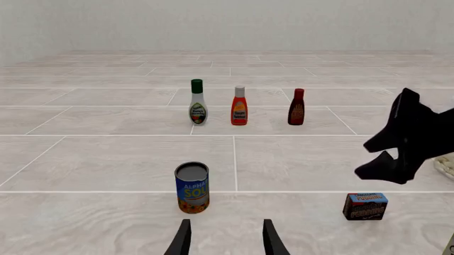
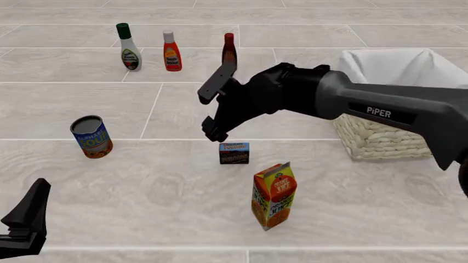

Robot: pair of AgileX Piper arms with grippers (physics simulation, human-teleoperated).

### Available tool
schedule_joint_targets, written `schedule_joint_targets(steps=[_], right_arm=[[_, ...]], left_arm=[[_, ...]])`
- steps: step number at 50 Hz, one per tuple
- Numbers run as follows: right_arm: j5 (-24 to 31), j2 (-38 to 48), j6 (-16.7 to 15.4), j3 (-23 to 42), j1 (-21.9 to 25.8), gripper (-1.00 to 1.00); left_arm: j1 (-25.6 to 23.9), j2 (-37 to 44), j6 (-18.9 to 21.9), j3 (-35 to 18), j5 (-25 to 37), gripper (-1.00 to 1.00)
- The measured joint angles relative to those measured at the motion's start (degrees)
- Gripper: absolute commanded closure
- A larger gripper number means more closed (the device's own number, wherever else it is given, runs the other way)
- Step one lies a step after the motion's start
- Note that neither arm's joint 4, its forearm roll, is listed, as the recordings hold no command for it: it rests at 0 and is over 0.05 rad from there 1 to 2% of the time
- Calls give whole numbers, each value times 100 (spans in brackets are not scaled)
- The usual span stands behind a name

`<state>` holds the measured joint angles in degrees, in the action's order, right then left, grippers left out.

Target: Pick the chocolate pudding and place it in the basket.

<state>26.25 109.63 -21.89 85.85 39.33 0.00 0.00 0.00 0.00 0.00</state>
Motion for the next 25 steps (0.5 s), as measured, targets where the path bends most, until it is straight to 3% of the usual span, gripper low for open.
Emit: schedule_joint_targets(steps=[25], right_arm=[[-105,362,9,22,-139,-100]], left_arm=[[0,0,0,0,0,-100]])
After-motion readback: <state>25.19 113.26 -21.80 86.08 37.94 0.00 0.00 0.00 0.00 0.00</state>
